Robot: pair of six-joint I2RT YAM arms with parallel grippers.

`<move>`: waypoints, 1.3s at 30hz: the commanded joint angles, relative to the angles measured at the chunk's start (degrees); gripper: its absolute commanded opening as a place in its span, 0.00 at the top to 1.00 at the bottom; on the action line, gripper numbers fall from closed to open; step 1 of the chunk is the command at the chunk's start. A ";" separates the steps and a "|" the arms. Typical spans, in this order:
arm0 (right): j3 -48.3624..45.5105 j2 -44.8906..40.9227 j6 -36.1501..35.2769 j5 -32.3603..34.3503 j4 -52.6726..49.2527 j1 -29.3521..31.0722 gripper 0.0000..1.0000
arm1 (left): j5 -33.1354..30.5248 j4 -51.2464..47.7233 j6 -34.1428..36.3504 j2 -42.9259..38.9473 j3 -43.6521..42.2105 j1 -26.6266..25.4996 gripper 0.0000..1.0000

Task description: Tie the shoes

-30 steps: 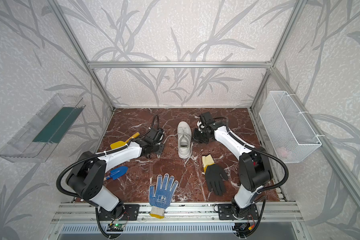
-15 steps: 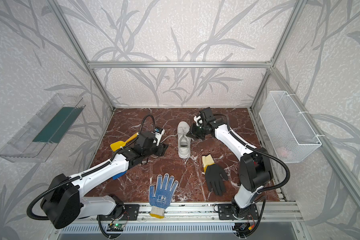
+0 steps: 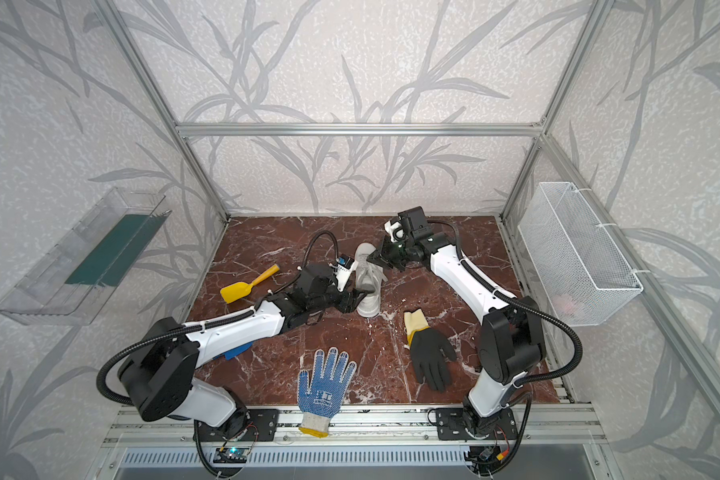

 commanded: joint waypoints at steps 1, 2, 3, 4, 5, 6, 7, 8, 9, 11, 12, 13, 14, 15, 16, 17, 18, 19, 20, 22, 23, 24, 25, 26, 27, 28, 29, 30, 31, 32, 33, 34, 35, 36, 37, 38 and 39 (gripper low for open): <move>1.70 0.31 0.55 -1.30 0.77 -0.24 1.00 | 2.86 7.06 -2.75 1.97 2.51 -0.48 0.33; 1.66 0.31 0.67 -1.32 0.86 -0.24 1.00 | 2.73 7.54 -3.08 2.62 2.93 -0.57 0.33; 1.66 0.31 0.80 -1.34 0.94 -0.24 1.00 | 2.45 7.91 -3.45 3.14 3.21 -0.58 0.33; 1.66 0.31 0.86 -1.41 1.00 -0.25 1.00 | 2.41 8.59 -3.64 3.71 3.38 -0.58 0.33; 1.66 0.31 1.03 -1.56 1.12 -0.24 1.00 | 2.36 9.59 -3.95 4.25 3.39 -0.58 0.33; 1.66 0.31 1.13 -1.67 1.30 -0.24 1.00 | 2.31 10.55 -4.23 4.58 3.38 -0.58 0.33; 1.66 0.31 1.29 -1.82 1.38 -0.25 1.00 | 2.27 11.87 -4.66 5.00 3.18 -0.58 0.33; 1.66 0.31 1.46 -2.00 1.58 -0.28 1.00 | 2.27 13.22 -5.06 5.35 3.04 -0.58 0.34; 1.66 0.31 1.52 -2.11 1.64 -0.32 1.00 | 2.28 14.15 -5.39 5.71 2.88 -0.58 0.35; 1.66 1.83 1.74 -2.22 1.72 -0.41 1.00 | 2.10 15.96 -6.23 6.29 2.62 -0.58 0.42; 1.66 1.82 1.70 -2.26 1.66 -0.48 1.00 | 2.06 16.48 -6.57 6.51 2.50 -0.58 0.48; 1.58 1.81 1.80 -2.31 1.74 -0.58 1.00 | 1.69 17.16 -6.78 6.71 2.35 -0.58 0.54; 1.57 1.81 1.93 -2.45 1.75 -0.65 1.00 | 1.35 17.55 -7.00 6.85 2.19 -0.49 0.61; 1.60 1.83 1.96 -2.48 1.86 -0.72 1.00 | 0.86 17.61 -6.98 6.93 2.10 -0.49 0.66; 1.48 1.79 1.95 -2.57 1.82 -0.86 1.00 | 0.16 17.31 -6.86 6.97 2.03 -0.47 0.70; 1.40 1.74 1.97 -2.48 1.82 -0.94 1.00 | -0.69 16.61 -6.38 6.81 2.25 -0.35 0.74; 1.31 1.64 2.06 -2.48 1.82 -1.12 1.00 | -1.41 15.74 -6.00 6.50 2.42 -0.27 0.78; 1.14 1.58 2.03 -2.33 1.82 -1.24 1.00 | -1.68 14.23 -5.47 6.25 2.87 -0.06 0.81; 1.05 1.47 2.05 -2.26 1.95 -1.37 1.00 | -1.88 12.66 -4.92 5.94 3.44 0.35 0.83; 0.85 1.44 2.19 -2.22 2.07 -1.62 1.00 | -1.82 9.94 -3.82 5.44 4.56 0.91 0.89; 0.76 1.39 2.19 -2.22 2.17 -1.71 1.00 | -1.81 8.43 -3.06 5.20 5.24 1.21 0.90; 0.78 1.45 2.24 -2.22 2.21 -1.73 1.00 | -1.83 6.90 -2.24 5.09 5.94 1.55 0.92; 0.65 1.42 2.31 -2.22 2.34 -1.82 1.00 | -1.87 5.17 -1.27 4.91 6.73 1.78 0.93; 0.61 1.45 2.41 -2.18 2.55 -1.90 1.00 | -2.07 3.11 0.04 4.72 7.56 2.19 0.94; 0.52 1.58 2.50 -2.13 2.72 -1.91 1.00 | -2.54 1.21 1.32 4.53 8.34 2.51 0.95; 0.39 1.70 2.59 -2.04 2.83 -1.99 1.00 | -3.16 -1.07 2.66 4.36 9.40 2.98 0.95; 0.34 1.90 2.66 -1.94 3.02 -2.08 1.00 | -3.35 -3.53 4.15 4.19 10.54 3.50 0.95; 0.34 2.11 2.67 -1.79 3.23 -2.08 1.00 | -3.61 -5.51 5.67 4.08 11.59 3.87 0.95; 0.41 2.55 2.76 -1.78 3.31 -2.09 1.00 | -4.21 -8.41 7.64 4.18 12.95 4.31 0.95; 0.52 3.00 2.94 -1.90 3.53 -2.08 1.00 | -4.95 -10.79 9.94 4.49 14.68 4.64 0.95; 0.60 3.41 3.14 -2.10 4.08 -2.08 0.99 | -5.36 -13.06 11.72 4.81 16.05 5.03 0.96; 0.65 3.92 3.61 -2.45 4.53 -2.16 0.94 | -5.97 -15.48 13.59 5.31 17.70 5.41 0.96; 0.67 4.44 4.19 -2.69 5.34 -2.17 0.88 | -6.61 -17.72 15.15 5.90 19.32 5.77 0.96; 0.63 4.95 4.61 -2.96 6.32 -2.26 0.82 | -6.94 -19.29 16.25 6.40 20.55 6.21 0.96; 0.69 5.49 5.38 -3.03 7.17 -2.34 0.76 | -7.21 -20.63 17.49 7.00 21.67 6.72 0.97; 0.70 6.11 6.14 -3.10 8.02 -2.50 0.72 | -7.22 -21.57 18.41 7.55 22.72 7.35 0.97; 0.61 6.71 6.78 -3.35 9.19 -2.59 0.69 | -7.01 -21.92 19.04 8.07 23.50 8.02 0.97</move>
